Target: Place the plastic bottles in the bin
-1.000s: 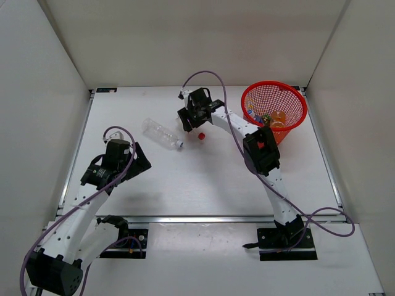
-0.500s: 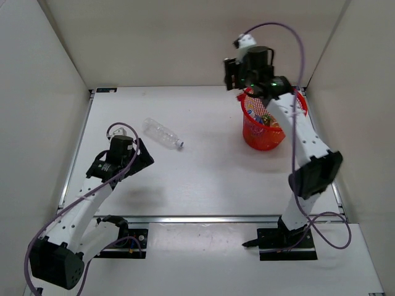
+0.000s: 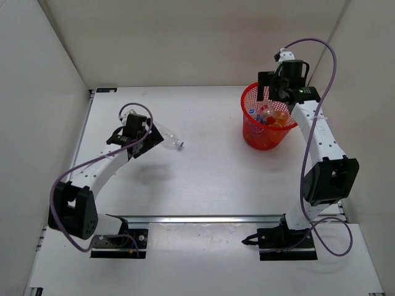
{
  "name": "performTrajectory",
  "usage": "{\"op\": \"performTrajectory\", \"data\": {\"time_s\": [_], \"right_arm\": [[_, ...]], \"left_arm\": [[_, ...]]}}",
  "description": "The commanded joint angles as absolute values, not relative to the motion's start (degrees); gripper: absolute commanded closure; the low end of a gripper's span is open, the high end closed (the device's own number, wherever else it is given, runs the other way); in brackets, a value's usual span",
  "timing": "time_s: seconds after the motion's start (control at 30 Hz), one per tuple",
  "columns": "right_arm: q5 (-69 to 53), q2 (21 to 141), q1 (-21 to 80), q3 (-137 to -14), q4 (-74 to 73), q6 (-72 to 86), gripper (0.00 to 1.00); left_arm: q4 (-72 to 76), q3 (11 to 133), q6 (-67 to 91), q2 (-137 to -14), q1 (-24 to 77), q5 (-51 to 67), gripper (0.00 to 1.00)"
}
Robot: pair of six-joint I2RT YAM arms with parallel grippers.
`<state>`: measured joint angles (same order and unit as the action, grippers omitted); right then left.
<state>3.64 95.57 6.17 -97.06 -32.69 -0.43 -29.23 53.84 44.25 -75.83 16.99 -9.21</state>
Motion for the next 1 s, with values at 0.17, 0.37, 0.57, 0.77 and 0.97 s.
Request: {"op": "performTrajectory", "data": {"time_s": [0.17, 0.37, 0.57, 0.77, 0.97], "right_arm": [[12.39, 80.17, -1.47, -91.79, -36.65, 4.22, 0.00], [5.98, 66.20, -14.57, -78.25, -37.36, 6.95, 0.01], [8.08, 59.68, -19.86, -74.53, -39.28, 5.98, 0.01], [10.90, 55.56, -21.27, -69.27, -38.14, 8.35, 0.01], [15.01, 52.13, -21.19, -66.01, -38.58, 12.03, 0.01]], "left_arm": [[-20.06, 64.33, 49.74, -89.97, 16.52, -13.09, 0.01], [-27.13, 77.68, 50.97, -103.16, 18.10, -20.54, 0.01], [-26.54, 77.42, 53.43, -107.39, 15.29, -17.23, 0.01], [-25.06, 81.37, 53.96, -112.84, 15.38, -15.83, 0.05], [-29.79, 90.43, 52.21, -117.33, 17.66, -14.32, 0.46]]}}
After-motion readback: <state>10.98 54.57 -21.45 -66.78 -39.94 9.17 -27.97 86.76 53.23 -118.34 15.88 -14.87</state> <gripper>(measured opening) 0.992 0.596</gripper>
